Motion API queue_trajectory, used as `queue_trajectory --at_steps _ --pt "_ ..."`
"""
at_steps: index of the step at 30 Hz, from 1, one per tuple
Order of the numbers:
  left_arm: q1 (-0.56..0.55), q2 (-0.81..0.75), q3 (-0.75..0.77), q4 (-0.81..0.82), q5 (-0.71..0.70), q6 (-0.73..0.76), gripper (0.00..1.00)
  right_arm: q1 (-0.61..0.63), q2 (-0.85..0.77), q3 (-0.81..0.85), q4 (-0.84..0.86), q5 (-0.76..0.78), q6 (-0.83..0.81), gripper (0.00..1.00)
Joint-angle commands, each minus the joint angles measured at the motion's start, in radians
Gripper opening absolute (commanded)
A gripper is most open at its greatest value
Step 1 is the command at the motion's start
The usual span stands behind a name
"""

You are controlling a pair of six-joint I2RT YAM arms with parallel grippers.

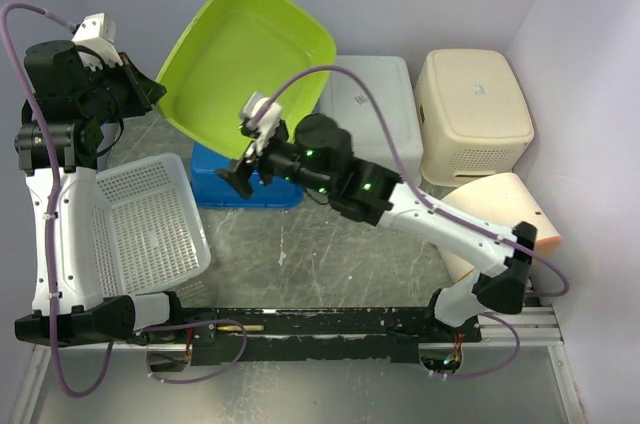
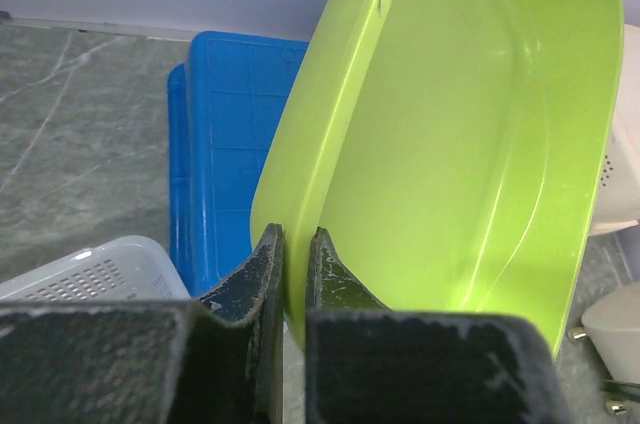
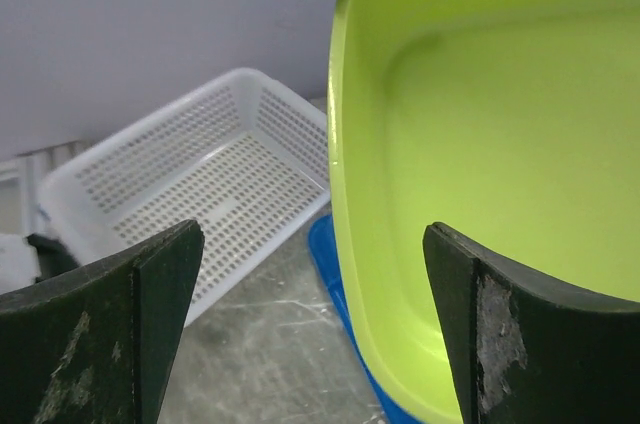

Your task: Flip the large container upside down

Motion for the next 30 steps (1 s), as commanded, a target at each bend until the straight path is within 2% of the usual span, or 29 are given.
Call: queue_trajectory --at_steps 1,5,8,9,10,12,13,15,19,20,22,23,24,25,30 --pt "-0.01 -0.032 0.023 0.067 0.091 -0.062 0.07 0.109 0.103 0.037 0.016 0.337 -0.116 0.93" --pt "-0.012 -0.038 0.022 0.044 0.088 -0.049 0.07 0.17 0.226 0.099 0.025 0.529 -0.19 0.9" --pt "-0.014 -0.05 0.014 0.041 0.092 -0.043 0.07 0.19 0.297 0.168 0.006 0.627 -0.216 0.77" --pt "-0.014 -0.054 0.01 0.041 0.093 -0.042 0.07 0.197 0.306 0.177 0.01 0.639 -0.226 0.67" --pt "-0.014 -0.054 0.005 0.042 0.092 -0.043 0.07 0.201 0.309 0.182 0.018 0.646 -0.231 0.47" --pt "-0.014 -0.058 -0.003 0.04 0.093 -0.041 0.07 0.207 0.305 0.182 0.034 0.653 -0.23 0.17" --pt "-0.014 -0.06 -0.006 0.04 0.096 -0.041 0.06 0.208 0.3 0.184 0.037 0.655 -0.225 0.07" --pt "-0.014 -0.065 -0.01 0.044 0.101 -0.041 0.07 0.21 0.291 0.185 0.033 0.659 -0.221 0.0" --pt "-0.014 -0.053 0.007 0.045 0.11 -0.042 0.09 0.209 0.261 0.197 -0.014 0.64 -0.18 0.0" --pt "-0.014 -0.046 0.014 0.043 0.107 -0.046 0.19 0.207 0.25 0.201 -0.029 0.628 -0.15 0.0" --pt "-0.014 -0.036 0.024 0.043 0.083 -0.06 0.49 0.207 0.215 0.209 -0.067 0.597 -0.09 0.0" --pt "-0.013 -0.032 0.027 0.048 0.068 -0.065 0.64 0.204 0.2 0.219 -0.096 0.569 -0.05 0.0" --pt "-0.014 -0.029 0.031 0.053 0.055 -0.069 0.87 0.198 0.185 0.233 -0.128 0.521 -0.005 0.0" --pt "-0.013 -0.025 0.038 0.057 0.038 -0.075 0.98 0.188 0.17 0.25 -0.161 0.49 0.04 0.0" --pt "-0.013 0.016 0.101 0.074 0.022 -0.12 0.99 0.15 0.102 0.324 -0.264 0.382 0.216 0.0"
